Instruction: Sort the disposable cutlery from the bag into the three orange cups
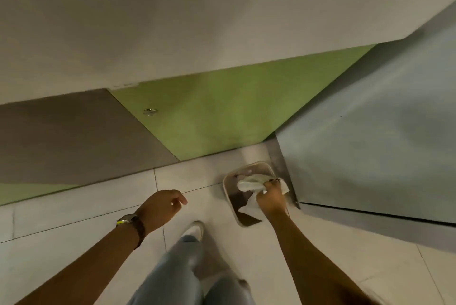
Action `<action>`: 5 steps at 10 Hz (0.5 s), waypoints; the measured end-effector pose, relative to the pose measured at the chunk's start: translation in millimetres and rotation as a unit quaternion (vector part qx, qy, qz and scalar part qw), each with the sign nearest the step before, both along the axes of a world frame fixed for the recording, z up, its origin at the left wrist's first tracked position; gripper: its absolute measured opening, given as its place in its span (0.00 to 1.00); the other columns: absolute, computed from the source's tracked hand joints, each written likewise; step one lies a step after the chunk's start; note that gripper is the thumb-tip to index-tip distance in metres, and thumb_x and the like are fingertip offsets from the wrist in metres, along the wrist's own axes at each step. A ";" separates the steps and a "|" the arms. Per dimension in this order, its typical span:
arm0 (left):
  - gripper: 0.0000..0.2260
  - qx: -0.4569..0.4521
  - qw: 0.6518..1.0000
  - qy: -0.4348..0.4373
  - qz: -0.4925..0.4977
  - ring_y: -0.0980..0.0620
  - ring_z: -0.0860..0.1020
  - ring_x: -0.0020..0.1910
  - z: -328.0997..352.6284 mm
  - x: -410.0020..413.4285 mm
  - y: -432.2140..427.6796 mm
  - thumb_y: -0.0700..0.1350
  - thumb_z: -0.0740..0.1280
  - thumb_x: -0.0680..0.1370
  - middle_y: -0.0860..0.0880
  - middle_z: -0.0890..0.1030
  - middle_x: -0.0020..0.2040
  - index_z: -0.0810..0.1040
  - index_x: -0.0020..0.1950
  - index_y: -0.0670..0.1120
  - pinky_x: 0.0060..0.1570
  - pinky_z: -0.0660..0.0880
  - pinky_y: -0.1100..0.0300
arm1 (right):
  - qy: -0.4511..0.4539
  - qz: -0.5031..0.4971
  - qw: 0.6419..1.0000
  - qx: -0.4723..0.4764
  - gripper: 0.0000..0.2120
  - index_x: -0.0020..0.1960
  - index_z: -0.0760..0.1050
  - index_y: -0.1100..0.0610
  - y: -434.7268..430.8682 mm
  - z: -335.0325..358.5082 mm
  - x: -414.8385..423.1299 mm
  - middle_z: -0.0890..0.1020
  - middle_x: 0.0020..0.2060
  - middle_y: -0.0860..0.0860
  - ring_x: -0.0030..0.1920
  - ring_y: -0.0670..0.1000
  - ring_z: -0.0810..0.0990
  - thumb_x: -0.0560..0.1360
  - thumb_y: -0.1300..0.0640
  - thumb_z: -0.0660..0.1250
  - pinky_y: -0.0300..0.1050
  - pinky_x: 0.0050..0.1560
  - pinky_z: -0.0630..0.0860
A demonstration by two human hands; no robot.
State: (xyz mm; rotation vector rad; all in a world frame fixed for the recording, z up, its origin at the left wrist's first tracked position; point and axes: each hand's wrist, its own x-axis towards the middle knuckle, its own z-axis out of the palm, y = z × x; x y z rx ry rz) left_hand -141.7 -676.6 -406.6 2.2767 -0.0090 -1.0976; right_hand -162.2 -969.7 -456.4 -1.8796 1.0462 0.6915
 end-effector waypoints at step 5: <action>0.11 0.073 0.997 -0.003 0.022 0.53 0.76 0.55 -42.0 -23.0 -5.9 0.40 0.58 0.79 0.50 0.79 0.56 0.77 0.53 0.53 0.56 0.71 0.64 | 0.128 0.576 0.802 -0.088 0.24 0.71 0.65 0.56 1.7 -52.9 36.2 0.71 0.68 0.59 0.66 0.62 0.71 0.77 0.49 0.57 0.56 0.65 0.69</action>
